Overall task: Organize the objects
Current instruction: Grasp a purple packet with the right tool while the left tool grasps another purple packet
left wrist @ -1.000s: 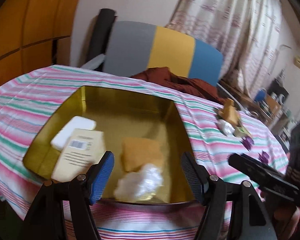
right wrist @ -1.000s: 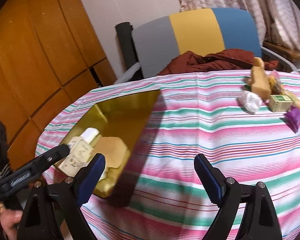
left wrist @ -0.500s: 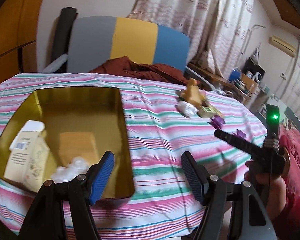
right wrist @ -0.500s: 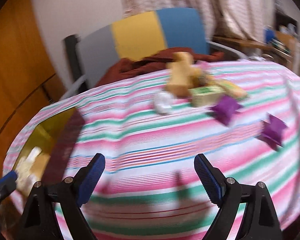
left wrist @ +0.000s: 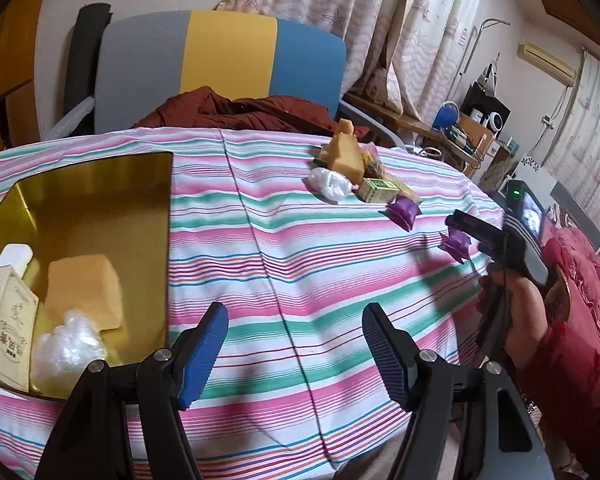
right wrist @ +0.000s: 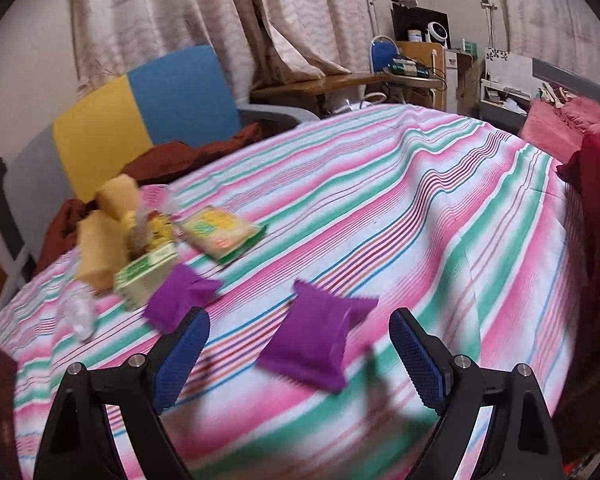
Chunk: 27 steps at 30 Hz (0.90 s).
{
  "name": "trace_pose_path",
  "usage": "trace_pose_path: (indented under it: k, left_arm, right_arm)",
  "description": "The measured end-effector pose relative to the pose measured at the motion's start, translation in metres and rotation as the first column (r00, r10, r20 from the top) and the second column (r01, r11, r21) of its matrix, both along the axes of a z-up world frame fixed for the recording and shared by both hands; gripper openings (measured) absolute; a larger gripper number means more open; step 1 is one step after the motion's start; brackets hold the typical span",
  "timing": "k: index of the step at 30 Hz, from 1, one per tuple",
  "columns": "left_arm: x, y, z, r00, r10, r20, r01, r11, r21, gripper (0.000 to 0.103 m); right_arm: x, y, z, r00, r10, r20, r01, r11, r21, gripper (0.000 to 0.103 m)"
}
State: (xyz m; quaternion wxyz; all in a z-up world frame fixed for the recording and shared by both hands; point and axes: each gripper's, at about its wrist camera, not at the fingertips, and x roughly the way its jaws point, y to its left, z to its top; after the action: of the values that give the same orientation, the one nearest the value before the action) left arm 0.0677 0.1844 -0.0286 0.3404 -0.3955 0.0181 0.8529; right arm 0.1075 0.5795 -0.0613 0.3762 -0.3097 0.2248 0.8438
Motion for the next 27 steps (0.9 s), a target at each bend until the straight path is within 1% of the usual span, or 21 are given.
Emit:
trace_pose_path:
  k: [1, 3, 5, 8, 10, 11, 12, 14, 17, 21, 27]
  left_arm:
    - [0.000, 0.002, 0.001, 1.000, -0.004, -0.001, 0.004, 1.000, -0.002, 0.071]
    - [0.002, 0.006, 0.000, 1.000, -0.011, -0.006, 0.011, 1.000, -0.008, 0.071]
    - [0.001, 0.011, 0.000, 1.000, -0.018, -0.003, 0.018, 1.000, -0.014, 0.071]
    - [-0.003, 0.022, 0.000, 0.999, -0.030, 0.012, 0.031, 0.999, -0.016, 0.071]
    - [-0.006, 0.033, 0.001, 0.999, -0.049, 0.018, 0.049, 0.999, -0.020, 0.071]
    - [-0.007, 0.039, 0.001, 0.998, -0.060, 0.020, 0.060, 0.998, -0.026, 0.071]
    - [-0.008, 0.045, 0.001, 0.997, -0.068, 0.019, 0.069, 0.997, -0.029, 0.071]
    - [-0.010, 0.061, 0.002, 0.996, -0.091, 0.021, 0.092, 0.995, -0.039, 0.071]
    - [-0.014, 0.085, 0.002, 0.992, -0.125, 0.019, 0.126, 0.991, -0.050, 0.071]
    - [-0.026, 0.123, -0.001, 0.985, -0.168, 0.047, 0.171, 0.984, -0.055, 0.071]
    - [-0.043, 0.191, -0.015, 0.962, -0.267, 0.057, 0.271, 0.958, -0.095, 0.071]
  right_arm:
    - [-0.003, 0.004, -0.003, 1.000, 0.000, 0.011, 0.000, 1.000, -0.011, 0.081]
    - [-0.006, 0.010, -0.009, 1.000, 0.003, 0.019, -0.002, 0.999, -0.049, 0.074]
    - [-0.006, 0.011, -0.015, 1.000, 0.008, 0.027, -0.006, 0.998, -0.064, 0.071]
    - [-0.007, 0.005, -0.020, 0.999, 0.026, 0.033, -0.024, 0.999, -0.041, 0.066]
    - [-0.011, 0.006, -0.020, 0.998, 0.059, 0.032, -0.058, 0.997, -0.043, 0.045]
    - [-0.013, 0.007, -0.021, 0.996, 0.076, 0.037, -0.075, 0.996, -0.042, 0.042]
    - [-0.015, 0.009, -0.020, 0.994, 0.100, 0.031, -0.099, 0.994, -0.043, 0.041]
    - [-0.018, 0.012, -0.021, 0.993, 0.116, 0.022, -0.114, 0.992, -0.050, 0.041]
    - [-0.014, 0.016, -0.022, 0.993, 0.120, -0.011, -0.120, 0.991, -0.062, 0.041]
    - [-0.007, 0.014, -0.024, 0.992, 0.114, -0.050, -0.117, 0.992, -0.052, 0.041]
    - [0.001, 0.017, -0.026, 0.989, 0.093, -0.113, -0.101, 0.993, -0.066, 0.041]
